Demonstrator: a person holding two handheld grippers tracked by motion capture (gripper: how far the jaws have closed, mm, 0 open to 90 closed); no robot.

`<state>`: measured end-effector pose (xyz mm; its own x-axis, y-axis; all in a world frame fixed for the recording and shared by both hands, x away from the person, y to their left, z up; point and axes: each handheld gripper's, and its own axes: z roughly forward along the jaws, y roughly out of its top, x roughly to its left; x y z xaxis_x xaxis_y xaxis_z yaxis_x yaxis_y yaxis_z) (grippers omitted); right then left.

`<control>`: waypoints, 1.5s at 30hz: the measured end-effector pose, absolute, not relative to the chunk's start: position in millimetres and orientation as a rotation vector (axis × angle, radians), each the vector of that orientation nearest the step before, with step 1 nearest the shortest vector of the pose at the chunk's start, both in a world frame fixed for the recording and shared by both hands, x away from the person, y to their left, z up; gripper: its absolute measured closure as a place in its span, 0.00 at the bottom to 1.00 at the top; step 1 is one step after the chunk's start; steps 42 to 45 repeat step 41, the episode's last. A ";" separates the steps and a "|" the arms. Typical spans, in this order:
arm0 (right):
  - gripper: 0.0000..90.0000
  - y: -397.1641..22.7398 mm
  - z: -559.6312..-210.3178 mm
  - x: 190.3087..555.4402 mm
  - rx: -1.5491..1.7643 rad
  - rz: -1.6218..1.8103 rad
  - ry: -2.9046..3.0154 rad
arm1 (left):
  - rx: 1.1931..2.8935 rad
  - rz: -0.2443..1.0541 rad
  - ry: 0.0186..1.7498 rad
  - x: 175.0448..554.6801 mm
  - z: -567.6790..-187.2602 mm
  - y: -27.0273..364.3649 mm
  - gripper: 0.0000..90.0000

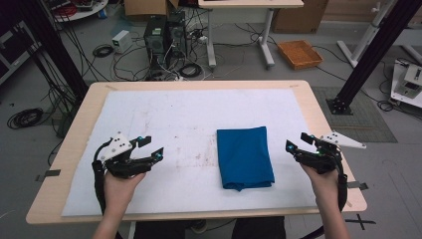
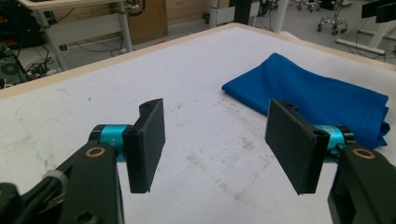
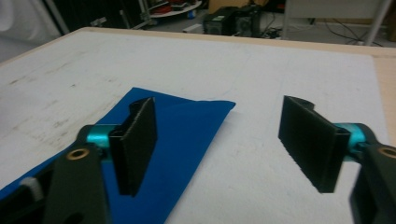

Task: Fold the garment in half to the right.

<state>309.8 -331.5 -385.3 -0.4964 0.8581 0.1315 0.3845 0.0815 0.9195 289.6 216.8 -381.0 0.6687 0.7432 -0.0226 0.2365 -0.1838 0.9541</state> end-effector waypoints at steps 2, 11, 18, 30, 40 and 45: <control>0.25 -330.9 -386.1 311.3 1.225 1.406 1.926 | 1.735 0.545 0.800 289.6 -381.5 219.4 0.42; 0.24 -329.6 -386.1 315.2 1.236 1.427 1.921 | 1.736 0.539 0.803 288.0 -382.1 221.0 0.42; 0.24 -329.7 -387.8 316.7 1.250 1.419 1.920 | 1.739 0.536 0.800 287.8 -382.3 221.1 0.42; 0.24 -328.8 -387.8 316.8 1.250 1.415 1.921 | 1.745 0.526 0.801 288.0 -383.5 219.2 0.42; 0.24 -330.4 -388.1 317.6 1.249 1.420 1.920 | 1.748 0.522 0.804 289.0 -385.2 217.6 0.42; 0.24 -330.4 -388.2 317.7 1.249 1.420 1.918 | 1.748 0.522 0.804 289.0 -385.2 217.6 0.41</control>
